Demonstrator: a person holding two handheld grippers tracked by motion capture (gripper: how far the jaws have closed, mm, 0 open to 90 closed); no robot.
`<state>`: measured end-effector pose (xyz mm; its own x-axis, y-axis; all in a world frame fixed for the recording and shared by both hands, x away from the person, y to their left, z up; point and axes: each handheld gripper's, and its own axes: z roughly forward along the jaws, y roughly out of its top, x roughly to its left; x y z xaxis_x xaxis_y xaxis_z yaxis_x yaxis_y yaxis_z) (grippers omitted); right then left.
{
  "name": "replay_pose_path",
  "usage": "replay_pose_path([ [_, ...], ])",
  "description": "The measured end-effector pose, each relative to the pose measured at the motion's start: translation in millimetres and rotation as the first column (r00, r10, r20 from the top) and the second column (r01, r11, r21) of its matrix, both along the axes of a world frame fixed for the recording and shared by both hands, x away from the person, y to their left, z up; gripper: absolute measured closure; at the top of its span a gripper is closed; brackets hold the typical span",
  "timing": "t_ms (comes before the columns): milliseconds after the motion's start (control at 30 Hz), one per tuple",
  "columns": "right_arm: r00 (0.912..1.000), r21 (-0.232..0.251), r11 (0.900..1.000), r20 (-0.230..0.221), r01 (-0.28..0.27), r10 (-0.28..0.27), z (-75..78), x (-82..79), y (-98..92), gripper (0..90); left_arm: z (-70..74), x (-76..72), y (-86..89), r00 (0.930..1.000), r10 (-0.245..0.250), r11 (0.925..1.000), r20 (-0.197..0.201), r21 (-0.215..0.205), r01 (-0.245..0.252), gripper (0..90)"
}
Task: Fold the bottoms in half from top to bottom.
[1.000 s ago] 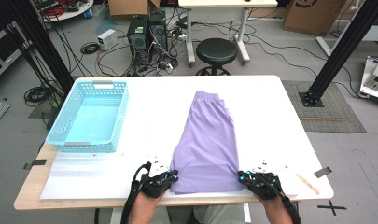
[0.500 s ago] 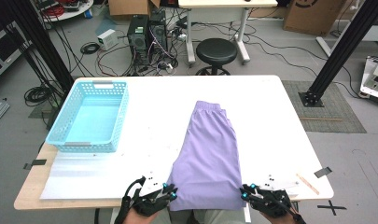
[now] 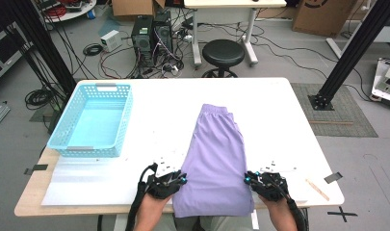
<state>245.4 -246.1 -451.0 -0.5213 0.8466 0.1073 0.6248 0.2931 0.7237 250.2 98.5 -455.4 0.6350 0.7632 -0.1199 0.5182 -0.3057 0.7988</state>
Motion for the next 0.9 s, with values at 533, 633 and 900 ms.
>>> replay_pose_path([
  [533, 0.9995, 0.048, 0.999, 0.030, -0.014, 0.013, 11.1, -28.6, -14.9, 74.5, 7.4, -16.5, 15.6, 1.0000, 0.010, 0.9944, -0.003, -0.105, -0.010, 51.9],
  [633, 0.9988, 0.034, 0.999, 0.050, 0.000, -0.001, 11.7, -8.1, -4.1, 68.8, 11.7, 5.6, 14.0, 0.9993, 0.034, 0.9917, -0.015, -0.124, -0.036, 50.9],
  [900, 0.9973, 0.003, 0.997, -0.005, 0.073, -0.073, 0.2, 41.3, 13.1, 70.2, 2.0, 42.8, -5.5, 0.9959, 0.006, 0.9977, -0.090, -0.067, -0.012, 61.9],
])
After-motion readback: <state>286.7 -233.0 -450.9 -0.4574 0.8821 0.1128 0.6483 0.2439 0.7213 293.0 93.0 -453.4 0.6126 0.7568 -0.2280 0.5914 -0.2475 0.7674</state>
